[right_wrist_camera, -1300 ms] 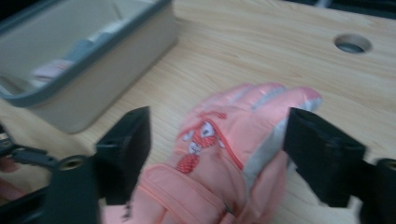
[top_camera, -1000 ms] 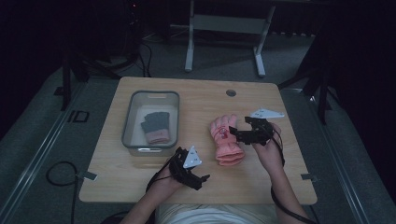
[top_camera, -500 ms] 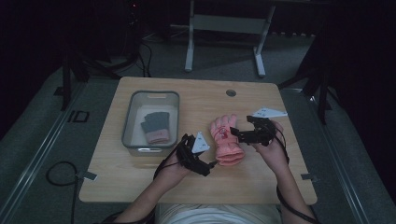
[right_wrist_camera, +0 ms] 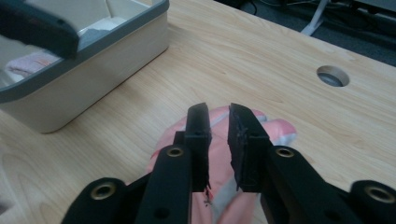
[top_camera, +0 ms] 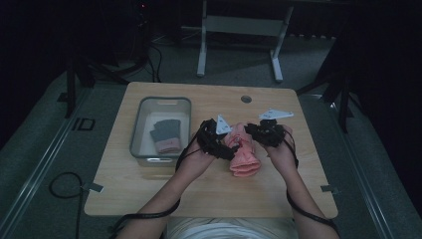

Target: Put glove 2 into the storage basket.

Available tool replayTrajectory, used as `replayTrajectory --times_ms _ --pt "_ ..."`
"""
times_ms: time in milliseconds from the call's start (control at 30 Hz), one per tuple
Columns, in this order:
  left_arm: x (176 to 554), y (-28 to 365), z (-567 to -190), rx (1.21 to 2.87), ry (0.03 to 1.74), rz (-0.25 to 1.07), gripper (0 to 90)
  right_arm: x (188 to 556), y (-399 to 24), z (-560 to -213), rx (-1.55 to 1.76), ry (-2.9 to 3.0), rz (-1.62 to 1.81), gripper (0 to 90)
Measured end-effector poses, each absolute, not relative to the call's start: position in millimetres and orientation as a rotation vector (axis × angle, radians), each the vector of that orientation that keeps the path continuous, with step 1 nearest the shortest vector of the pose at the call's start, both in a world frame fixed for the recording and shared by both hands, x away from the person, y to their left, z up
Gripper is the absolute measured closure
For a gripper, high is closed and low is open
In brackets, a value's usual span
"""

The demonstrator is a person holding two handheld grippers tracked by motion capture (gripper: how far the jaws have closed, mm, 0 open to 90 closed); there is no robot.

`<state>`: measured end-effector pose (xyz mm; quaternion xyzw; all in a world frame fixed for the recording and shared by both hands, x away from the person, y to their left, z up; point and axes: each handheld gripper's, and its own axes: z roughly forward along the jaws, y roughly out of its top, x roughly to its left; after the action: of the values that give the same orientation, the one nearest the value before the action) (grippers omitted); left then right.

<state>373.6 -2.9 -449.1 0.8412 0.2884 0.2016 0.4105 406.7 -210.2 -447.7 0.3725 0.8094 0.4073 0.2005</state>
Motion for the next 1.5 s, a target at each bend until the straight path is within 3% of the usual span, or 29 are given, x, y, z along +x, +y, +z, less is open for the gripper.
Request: replayTrajectory --times_ms 233,433,633,867,933,1033,1167,1233,1367,1500 --pt "398 -19 -461 2.162 0.766 0.442 9.4 419 -206 -467 1.064 2.319 1.018 79.9" --pt "415 -30 -479 2.2 0.848 0.435 14.3 422 -215 -475 1.133 2.331 1.058 58.6" --pt "423 -24 -497 2.202 0.989 0.363 15.9 433 -219 -493 1.163 2.391 0.886 49.3" --pt "440 -23 -527 2.254 1.067 0.182 16.4 447 -224 -507 1.246 2.475 0.87 43.9" --pt "443 -23 -533 2.268 1.068 0.147 20.8 449 -224 -515 1.308 2.519 0.896 43.0" --pt "451 -18 -543 2.217 1.09 -0.007 25.6 455 -230 -524 1.37 2.547 0.981 42.4" --pt "457 -18 -546 2.201 1.046 -0.14 46.0 460 -233 -528 1.435 2.578 1.03 45.4" --pt "460 -16 -549 2.165 1.052 -0.203 50.8 460 -233 -528 1.45 2.575 1.039 48.2" --pt "459 -15 -550 2.116 1.041 -0.237 66.5 459 -235 -528 1.483 2.557 1.084 55.0" --pt "457 -17 -543 2.112 1.025 -0.224 74.1 455 -236 -524 1.495 2.527 1.119 60.0"
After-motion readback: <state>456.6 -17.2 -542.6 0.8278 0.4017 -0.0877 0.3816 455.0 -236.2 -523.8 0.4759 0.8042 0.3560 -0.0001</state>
